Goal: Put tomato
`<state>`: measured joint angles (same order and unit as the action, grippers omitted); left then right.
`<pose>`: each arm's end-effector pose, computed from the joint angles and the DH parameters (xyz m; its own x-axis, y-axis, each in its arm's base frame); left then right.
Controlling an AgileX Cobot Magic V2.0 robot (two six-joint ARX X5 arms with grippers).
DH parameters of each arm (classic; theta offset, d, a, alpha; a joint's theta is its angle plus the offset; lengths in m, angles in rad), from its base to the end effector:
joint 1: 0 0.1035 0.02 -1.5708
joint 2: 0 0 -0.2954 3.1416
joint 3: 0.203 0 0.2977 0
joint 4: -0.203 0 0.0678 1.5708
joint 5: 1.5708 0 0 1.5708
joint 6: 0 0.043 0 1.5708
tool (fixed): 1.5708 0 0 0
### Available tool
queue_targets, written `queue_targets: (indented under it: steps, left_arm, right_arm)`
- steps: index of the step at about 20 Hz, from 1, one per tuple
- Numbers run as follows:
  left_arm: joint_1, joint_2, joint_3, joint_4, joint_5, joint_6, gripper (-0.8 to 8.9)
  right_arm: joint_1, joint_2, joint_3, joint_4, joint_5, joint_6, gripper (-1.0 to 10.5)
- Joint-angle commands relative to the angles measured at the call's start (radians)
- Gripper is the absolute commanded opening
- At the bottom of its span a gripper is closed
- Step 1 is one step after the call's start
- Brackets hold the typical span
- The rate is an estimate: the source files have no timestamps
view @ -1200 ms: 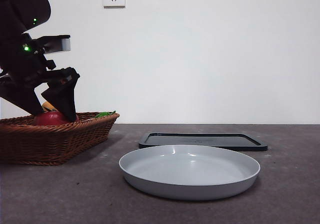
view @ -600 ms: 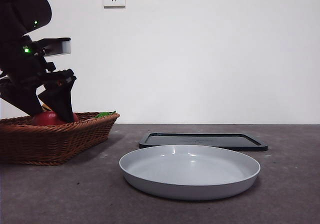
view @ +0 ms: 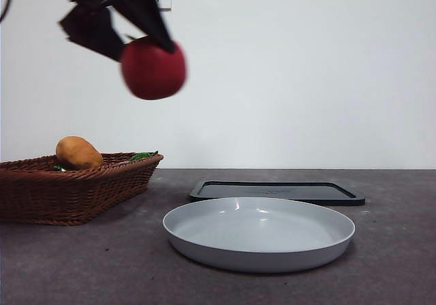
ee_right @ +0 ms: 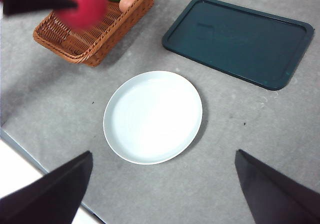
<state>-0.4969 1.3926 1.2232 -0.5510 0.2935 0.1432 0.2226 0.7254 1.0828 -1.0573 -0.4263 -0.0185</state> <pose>0.2992 -0.1764 0.3323 0.4945 -0.5973 -0.6315 0.7236 0.6854 -0.0816 0.1257 0.0467 0.3888 0.5880 0.5571 -0.5865 -0.5210 0.8154 0.2522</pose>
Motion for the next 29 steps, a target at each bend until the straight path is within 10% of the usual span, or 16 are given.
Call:
queue_targets:
  steps: [1, 22, 29]
  left_arm:
    - [-0.09, 0.046, 0.016, 0.013, 0.003, 0.006, 2.67]
    - [-0.296, 0.439, 0.016, 0.155, -0.061, 0.066, 2.83]
    - [-0.297, 0.437, 0.016, 0.116, -0.061, 0.046, 4.73]
  right_arm:
    - [0.004, 0.005, 0.021, 0.011, -0.003, 0.011, 4.5]
    - [0.004, 0.005, 0.021, 0.009, -0.003, 0.011, 4.5]
    - [0.004, 0.005, 0.021, 0.009, -0.003, 0.01, 4.5]
